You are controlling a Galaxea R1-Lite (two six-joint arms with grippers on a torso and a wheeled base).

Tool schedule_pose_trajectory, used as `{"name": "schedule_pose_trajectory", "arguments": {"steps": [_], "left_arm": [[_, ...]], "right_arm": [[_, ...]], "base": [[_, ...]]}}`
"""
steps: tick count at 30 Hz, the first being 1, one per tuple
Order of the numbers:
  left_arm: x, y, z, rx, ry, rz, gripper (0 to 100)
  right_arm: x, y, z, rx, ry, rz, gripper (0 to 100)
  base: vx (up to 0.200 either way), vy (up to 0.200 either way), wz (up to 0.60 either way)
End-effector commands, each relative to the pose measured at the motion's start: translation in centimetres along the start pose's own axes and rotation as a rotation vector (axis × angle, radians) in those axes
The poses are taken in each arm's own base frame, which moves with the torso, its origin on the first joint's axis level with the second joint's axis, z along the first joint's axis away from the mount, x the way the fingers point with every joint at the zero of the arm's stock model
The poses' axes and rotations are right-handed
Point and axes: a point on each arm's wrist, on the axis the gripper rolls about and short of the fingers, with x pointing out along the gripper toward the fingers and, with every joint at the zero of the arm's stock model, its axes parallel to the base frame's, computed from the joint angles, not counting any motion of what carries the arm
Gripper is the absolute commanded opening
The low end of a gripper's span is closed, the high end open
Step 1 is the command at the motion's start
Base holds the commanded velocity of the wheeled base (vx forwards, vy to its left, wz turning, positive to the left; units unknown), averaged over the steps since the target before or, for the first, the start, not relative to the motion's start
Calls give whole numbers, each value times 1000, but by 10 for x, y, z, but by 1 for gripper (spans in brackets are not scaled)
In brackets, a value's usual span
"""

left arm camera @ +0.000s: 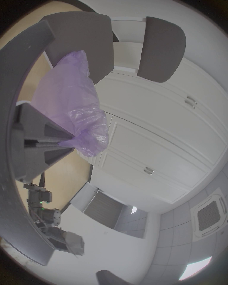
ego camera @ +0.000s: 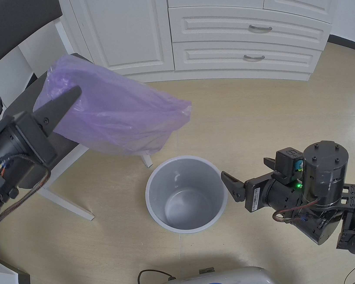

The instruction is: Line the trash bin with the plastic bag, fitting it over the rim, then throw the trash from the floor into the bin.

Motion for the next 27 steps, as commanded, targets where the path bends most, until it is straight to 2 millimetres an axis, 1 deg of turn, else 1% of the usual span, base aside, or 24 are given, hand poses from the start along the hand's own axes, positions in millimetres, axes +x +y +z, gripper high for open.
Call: {"name": "schedule_pose_trajectory", "arguments": {"steps": [1, 8, 13, 14, 18, 21, 27], "left_arm": [[-3, -4, -18, 78, 64, -36, 0], [-7, -15, -26, 87, 87, -92, 0], [-12, -21, -26, 81, 88, -124, 0], [-15, -23, -26, 80, 84, -132, 0], [-20, -24, -24, 81, 75, -142, 0], [-21, -26, -23, 80, 68, -147, 0], [-18, -26, -21, 77, 49, -148, 0]], "right_arm": [[14, -5, -12, -16, 23, -33, 100], [28, -5, -21, -16, 44, -53, 100], [36, -9, -25, -10, 35, -71, 100], [41, -11, -28, -3, 25, -82, 100], [50, -13, -35, 6, 9, -85, 100], [51, -14, -39, -1, 19, -90, 100], [49, -13, -44, -12, 43, -72, 100]], "base": [[0, 0, 0], [0, 0, 0], [0, 0, 0], [0, 0, 0], [0, 0, 0], [0, 0, 0], [0, 0, 0]]}}
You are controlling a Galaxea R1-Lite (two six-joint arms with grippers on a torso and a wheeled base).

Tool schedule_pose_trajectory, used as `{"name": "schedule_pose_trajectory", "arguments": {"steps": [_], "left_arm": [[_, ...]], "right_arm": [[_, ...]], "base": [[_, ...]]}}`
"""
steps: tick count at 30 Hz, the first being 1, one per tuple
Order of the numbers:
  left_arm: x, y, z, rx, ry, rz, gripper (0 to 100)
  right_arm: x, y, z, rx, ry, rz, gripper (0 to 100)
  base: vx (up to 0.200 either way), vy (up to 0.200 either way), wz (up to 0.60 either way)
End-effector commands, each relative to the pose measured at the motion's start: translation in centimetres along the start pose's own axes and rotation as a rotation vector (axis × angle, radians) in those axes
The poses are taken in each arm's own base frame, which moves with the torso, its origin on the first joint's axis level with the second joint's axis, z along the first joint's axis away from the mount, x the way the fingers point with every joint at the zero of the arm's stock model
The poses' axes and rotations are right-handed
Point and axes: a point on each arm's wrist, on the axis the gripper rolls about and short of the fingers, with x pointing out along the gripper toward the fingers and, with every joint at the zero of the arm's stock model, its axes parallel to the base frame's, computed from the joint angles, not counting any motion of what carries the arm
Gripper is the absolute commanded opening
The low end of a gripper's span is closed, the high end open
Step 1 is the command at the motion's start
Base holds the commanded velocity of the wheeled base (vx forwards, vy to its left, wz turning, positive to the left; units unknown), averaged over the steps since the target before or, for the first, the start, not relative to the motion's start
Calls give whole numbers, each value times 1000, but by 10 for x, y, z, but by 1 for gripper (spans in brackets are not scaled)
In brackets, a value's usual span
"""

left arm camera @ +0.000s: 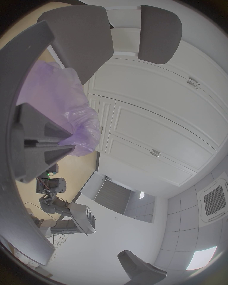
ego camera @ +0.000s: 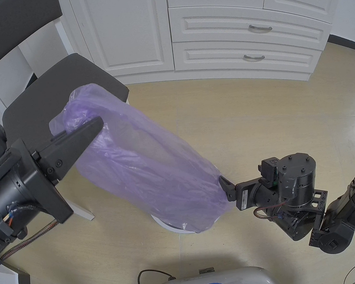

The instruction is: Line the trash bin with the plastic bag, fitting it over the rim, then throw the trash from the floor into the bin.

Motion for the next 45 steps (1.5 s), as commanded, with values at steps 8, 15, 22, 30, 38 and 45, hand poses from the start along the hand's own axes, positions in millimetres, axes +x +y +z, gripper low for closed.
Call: {"name": "schedule_pose_trajectory", "arguments": {"steps": [8, 15, 22, 30, 38, 45], "left_arm": [[4, 0, 1, -5, -13, -2, 0], [4, 0, 4, -7, -36, -3, 0], [5, 0, 5, -8, -41, -2, 0], [5, 0, 8, -5, -63, -4, 0], [2, -2, 19, -47, -184, -22, 0], [-1, -7, 25, -86, -223, -57, 0]], "right_arm": [[-11, 4, -15, -33, 66, 74, 100], [-27, 21, -31, -53, 121, 160, 100], [-43, 32, -40, -63, 155, 240, 100], [-63, 49, -47, -88, 174, 326, 100], [-47, 46, -36, -30, 104, 293, 100], [-25, 46, -34, 39, 80, 246, 100]], "base": [[0, 0, 0], [0, 0, 0], [0, 0, 0], [0, 0, 0], [0, 0, 0], [0, 0, 0]]}}
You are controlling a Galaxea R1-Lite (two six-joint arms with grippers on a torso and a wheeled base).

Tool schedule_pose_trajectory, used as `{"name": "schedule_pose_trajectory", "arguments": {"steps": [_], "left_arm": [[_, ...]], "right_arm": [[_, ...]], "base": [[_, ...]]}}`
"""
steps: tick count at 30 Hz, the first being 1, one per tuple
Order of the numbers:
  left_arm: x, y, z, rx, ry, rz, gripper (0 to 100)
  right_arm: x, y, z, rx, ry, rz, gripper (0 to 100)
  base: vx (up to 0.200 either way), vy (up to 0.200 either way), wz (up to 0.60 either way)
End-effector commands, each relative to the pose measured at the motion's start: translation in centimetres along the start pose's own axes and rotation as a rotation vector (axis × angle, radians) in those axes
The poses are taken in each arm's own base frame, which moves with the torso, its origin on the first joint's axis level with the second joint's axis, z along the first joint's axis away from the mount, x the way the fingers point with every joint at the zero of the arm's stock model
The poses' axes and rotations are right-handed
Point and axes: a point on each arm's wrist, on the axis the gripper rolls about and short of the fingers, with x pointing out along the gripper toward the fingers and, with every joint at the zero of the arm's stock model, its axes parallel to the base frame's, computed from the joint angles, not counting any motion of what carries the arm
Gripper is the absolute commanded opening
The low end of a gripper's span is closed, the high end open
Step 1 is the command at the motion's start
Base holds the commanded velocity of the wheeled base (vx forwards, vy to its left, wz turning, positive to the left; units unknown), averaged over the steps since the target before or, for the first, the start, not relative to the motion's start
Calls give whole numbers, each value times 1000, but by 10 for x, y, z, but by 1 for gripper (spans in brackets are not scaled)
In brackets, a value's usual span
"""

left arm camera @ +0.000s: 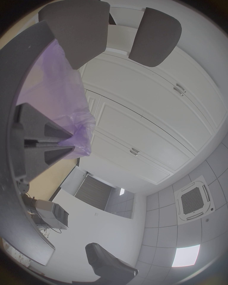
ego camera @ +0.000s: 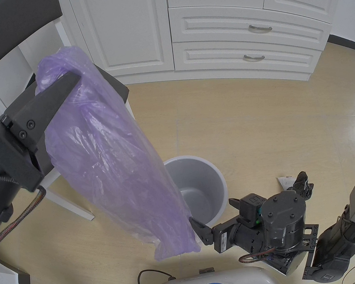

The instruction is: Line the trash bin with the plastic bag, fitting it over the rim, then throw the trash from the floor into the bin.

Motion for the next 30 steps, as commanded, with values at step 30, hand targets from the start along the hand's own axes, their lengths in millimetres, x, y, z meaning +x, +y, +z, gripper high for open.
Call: {"name": "schedule_pose_trajectory", "arguments": {"steps": [30], "left_arm": [[10, 6, -8, -6, 28, 21, 0]], "right_arm": [[-42, 21, 5, -43, 12, 123, 100]], "base": [[0, 0, 0]]}}
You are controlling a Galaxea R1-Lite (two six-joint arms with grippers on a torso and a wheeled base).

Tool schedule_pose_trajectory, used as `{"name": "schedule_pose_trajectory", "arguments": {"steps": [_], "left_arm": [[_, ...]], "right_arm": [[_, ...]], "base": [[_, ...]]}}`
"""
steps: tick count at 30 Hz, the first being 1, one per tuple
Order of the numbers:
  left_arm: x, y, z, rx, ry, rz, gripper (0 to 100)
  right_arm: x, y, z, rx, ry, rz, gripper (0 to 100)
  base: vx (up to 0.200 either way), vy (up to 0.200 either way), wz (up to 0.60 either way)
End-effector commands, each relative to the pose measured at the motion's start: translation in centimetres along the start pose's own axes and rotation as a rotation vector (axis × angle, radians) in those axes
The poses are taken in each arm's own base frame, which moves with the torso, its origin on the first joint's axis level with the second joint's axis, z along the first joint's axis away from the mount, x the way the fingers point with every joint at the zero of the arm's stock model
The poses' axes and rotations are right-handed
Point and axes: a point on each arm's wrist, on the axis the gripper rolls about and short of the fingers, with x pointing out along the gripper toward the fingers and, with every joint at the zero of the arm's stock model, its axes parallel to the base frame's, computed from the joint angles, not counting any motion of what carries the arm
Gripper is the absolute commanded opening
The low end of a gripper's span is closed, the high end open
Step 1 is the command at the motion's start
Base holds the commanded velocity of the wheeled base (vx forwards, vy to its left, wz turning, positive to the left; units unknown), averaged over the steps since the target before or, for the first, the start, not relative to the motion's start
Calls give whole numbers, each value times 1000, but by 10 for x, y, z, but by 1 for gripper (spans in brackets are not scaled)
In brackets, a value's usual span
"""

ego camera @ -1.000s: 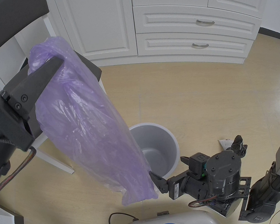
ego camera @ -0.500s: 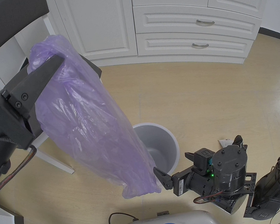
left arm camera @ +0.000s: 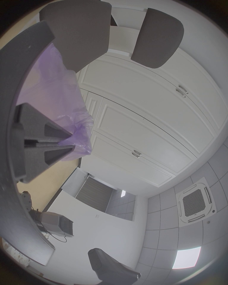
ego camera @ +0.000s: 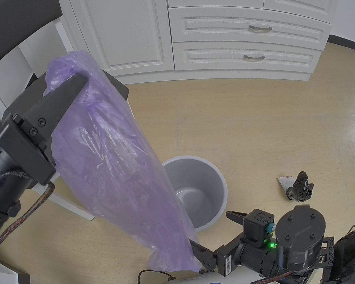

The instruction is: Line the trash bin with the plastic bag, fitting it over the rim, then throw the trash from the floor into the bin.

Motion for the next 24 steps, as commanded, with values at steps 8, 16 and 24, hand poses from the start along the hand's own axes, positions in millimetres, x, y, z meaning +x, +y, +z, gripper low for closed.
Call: {"name": "schedule_pose_trajectory", "arguments": {"steps": [8, 16, 24], "left_arm": [[8, 3, -8, -6, 28, 7, 0], [13, 12, -3, -33, 7, 49, 0], [20, 21, -2, -62, 0, 78, 0]], "right_arm": [[-10, 13, -7, 3, 33, 91, 100], [-25, 13, 2, 3, 13, 125, 100], [-23, 13, -2, -4, 25, 123, 100]], "base": [[0, 0, 0], [0, 0, 0], [0, 0, 0]]}}
